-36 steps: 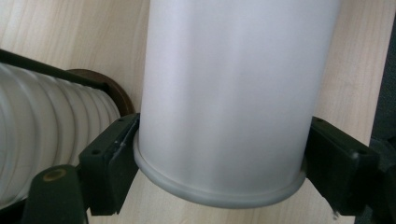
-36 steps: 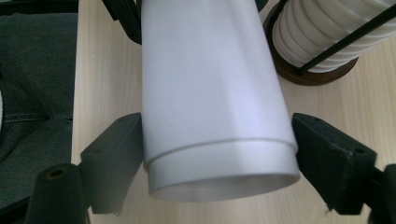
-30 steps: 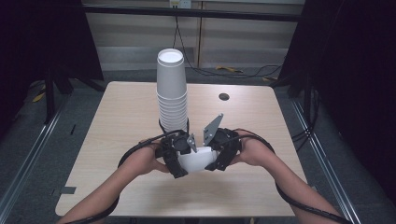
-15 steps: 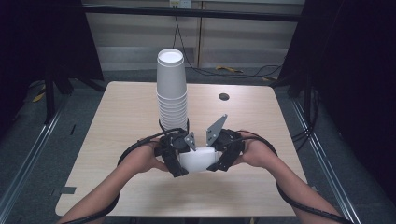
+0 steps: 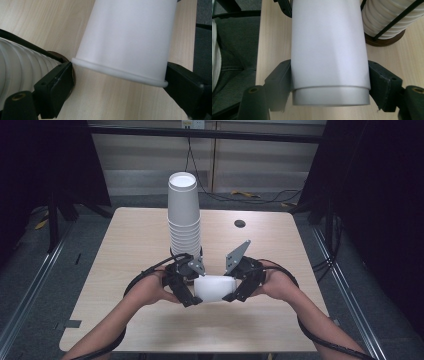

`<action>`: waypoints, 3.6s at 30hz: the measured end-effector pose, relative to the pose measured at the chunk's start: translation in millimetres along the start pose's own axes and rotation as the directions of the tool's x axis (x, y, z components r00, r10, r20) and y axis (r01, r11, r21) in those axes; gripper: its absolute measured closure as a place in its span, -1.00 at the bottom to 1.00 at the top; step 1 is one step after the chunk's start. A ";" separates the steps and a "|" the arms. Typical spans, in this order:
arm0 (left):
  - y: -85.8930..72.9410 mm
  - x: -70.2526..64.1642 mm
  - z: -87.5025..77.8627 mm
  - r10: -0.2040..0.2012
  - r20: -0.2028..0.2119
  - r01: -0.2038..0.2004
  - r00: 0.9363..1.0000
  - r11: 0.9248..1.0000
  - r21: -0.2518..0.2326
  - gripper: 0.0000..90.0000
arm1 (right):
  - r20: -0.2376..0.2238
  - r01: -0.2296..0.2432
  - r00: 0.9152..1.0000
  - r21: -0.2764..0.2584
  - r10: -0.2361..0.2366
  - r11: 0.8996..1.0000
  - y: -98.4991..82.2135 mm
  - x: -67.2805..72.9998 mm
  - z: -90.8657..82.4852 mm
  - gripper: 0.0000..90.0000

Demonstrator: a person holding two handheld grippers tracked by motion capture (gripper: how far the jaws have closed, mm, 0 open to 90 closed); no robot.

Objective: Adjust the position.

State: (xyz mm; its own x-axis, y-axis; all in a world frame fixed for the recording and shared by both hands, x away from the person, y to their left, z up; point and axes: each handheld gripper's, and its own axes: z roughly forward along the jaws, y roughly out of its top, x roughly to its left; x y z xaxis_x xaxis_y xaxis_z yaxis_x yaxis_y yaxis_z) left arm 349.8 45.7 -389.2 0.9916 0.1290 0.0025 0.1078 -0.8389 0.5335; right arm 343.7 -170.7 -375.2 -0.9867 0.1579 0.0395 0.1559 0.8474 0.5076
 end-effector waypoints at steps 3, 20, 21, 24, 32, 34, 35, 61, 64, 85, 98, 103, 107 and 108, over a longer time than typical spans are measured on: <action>-4.1 1.7 -1.0 -0.011 0.000 0.011 1.000 0.999 -0.032 -0.84 | -0.005 0.000 1.000 -0.015 0.000 1.000 -2.1 0.1 -0.7 -0.40; -25.1 6.7 -7.4 -0.075 0.049 0.083 0.996 0.976 -0.200 -1.00 | -0.028 -0.034 0.999 -0.106 0.031 0.994 -14.2 0.3 -4.8 -0.41; -26.2 7.1 -7.0 -0.078 0.056 0.088 0.995 0.974 -0.210 -1.00 | -0.025 -0.032 0.999 -0.110 0.030 0.993 -14.7 0.5 -5.2 -0.42; -29.4 7.7 -6.5 -0.088 0.064 0.100 0.994 0.968 -0.229 -1.00 | -0.029 -0.034 0.999 -0.120 0.030 0.992 -15.7 0.2 -5.9 -0.42; -34.9 9.4 -1.8 -0.111 0.092 0.132 0.990 0.954 -0.270 -1.00 | -0.035 -0.045 0.999 -0.149 0.040 0.988 -18.4 0.1 -6.1 -0.42; -35.6 9.9 -0.8 -0.112 0.098 0.134 0.989 0.953 -0.270 -1.00 | -0.037 -0.046 0.998 -0.149 0.041 0.988 -18.5 0.0 -6.0 -0.42; -36.4 9.8 -0.4 -0.111 0.104 0.136 0.988 0.951 -0.279 -1.00 | -0.037 -0.047 0.998 -0.148 0.042 0.988 -18.8 -0.2 -6.6 -0.42; -32.7 6.3 -0.3 -0.105 0.084 0.126 0.991 0.946 -0.300 -1.00 | -0.044 -0.064 0.997 -0.205 0.056 0.977 -24.5 0.0 -15.0 -0.41; -32.1 7.0 -1.2 -0.095 0.080 0.115 0.992 0.947 -0.301 -1.00 | -0.045 -0.073 0.997 -0.213 0.065 0.974 -26.1 0.3 -16.7 -0.41; -25.4 6.0 -2.9 -0.083 0.130 0.126 0.988 0.922 -0.366 -1.00 | -0.079 -0.089 0.994 -0.294 0.069 0.952 -29.4 -3.0 -14.6 -0.42; -23.2 6.2 -6.7 -0.077 0.111 0.113 0.991 0.923 -0.368 -0.81 | -0.074 -0.082 0.995 -0.295 0.063 0.952 -27.2 -4.2 -13.2 -0.43; -20.9 4.5 -9.7 -0.043 0.081 0.070 0.996 0.928 -0.366 -0.79 | -0.034 -0.033 0.999 -0.222 0.026 0.975 -24.3 -1.7 -8.0 -0.44; -18.7 4.9 -13.5 -0.044 0.084 0.072 0.996 0.928 -0.364 -0.76 | -0.033 -0.029 0.999 -0.212 0.023 0.977 -25.4 -1.6 -3.4 -0.44; -18.7 4.8 -13.5 -0.047 0.084 0.074 0.995 0.929 -0.363 -0.76 | -0.035 -0.033 0.999 -0.213 0.026 0.976 -25.5 -1.4 -2.8 -0.44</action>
State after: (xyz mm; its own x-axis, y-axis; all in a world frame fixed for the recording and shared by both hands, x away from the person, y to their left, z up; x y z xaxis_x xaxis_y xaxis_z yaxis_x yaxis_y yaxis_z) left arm 351.6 69.2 -387.8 0.9880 0.1234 -0.0932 0.1479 -0.5775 0.8029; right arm 340.9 -193.9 -385.8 -0.9832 0.1625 0.0828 0.1751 0.7142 0.6777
